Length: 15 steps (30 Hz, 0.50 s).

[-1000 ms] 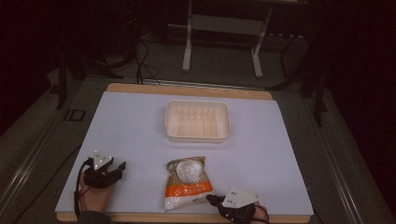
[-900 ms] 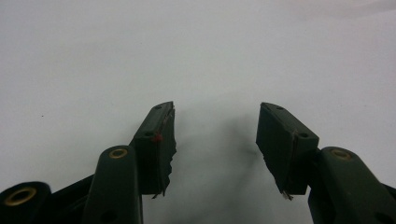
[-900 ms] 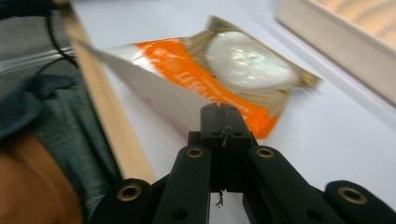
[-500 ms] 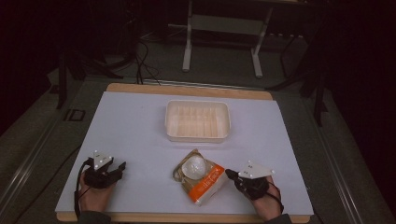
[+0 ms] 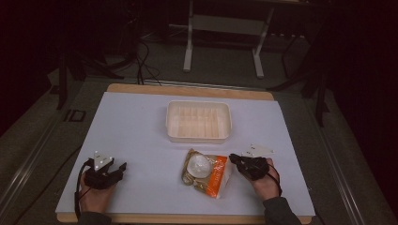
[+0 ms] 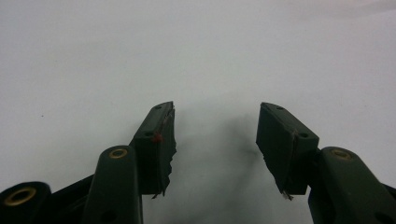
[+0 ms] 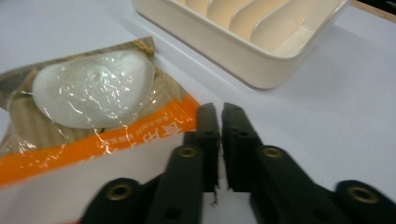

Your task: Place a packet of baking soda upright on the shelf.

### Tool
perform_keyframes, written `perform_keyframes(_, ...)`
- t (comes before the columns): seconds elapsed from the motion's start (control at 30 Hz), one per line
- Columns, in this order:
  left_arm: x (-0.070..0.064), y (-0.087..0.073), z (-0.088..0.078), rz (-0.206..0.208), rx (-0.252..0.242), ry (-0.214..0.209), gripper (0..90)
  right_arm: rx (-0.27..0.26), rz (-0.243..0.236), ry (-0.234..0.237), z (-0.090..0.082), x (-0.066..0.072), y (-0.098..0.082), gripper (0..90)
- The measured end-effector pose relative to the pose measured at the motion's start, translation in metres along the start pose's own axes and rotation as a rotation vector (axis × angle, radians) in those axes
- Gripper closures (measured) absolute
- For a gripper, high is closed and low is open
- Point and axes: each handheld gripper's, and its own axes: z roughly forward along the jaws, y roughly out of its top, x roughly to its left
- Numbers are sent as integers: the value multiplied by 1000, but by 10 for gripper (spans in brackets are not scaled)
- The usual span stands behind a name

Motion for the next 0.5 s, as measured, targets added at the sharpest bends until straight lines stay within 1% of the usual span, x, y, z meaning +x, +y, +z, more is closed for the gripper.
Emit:
perform_keyframes(0.03, 0, 0, 0, 0, 1, 0, 468, -4, 9, -1, -1, 1, 0, 821)
perform_keyframes(0.13, 0, 0, 0, 1, 0, 1, 468, -11, 35, -5, -7, 3, -3, 707)
perform_keyframes(0.2, 0, 0, 0, 3, 2, 1, 468, -16, 48, -20, -13, 4, -6, 613)
perform_keyframes(0.23, 0, 0, 0, 2, 2, 1, 468, -18, 60, -20, -16, 5, -7, 580)
perform_keyframes(0.3, 0, 0, 0, 4, 2, 2, 467, -26, 75, -37, -23, 5, -11, 545)
perform_keyframes(0.33, 0, 0, 0, 4, 2, 2, 468, -34, 85, -37, -27, 6, -12, 522)
perform_keyframes(0.4, 0, 0, 0, 2, 3, 3, 468, -39, 104, -48, -34, 8, -15, 501)
perform_keyframes(0.5, 0, 0, 0, 2, 4, 3, 468, -48, 127, -46, -44, 15, -22, 463)
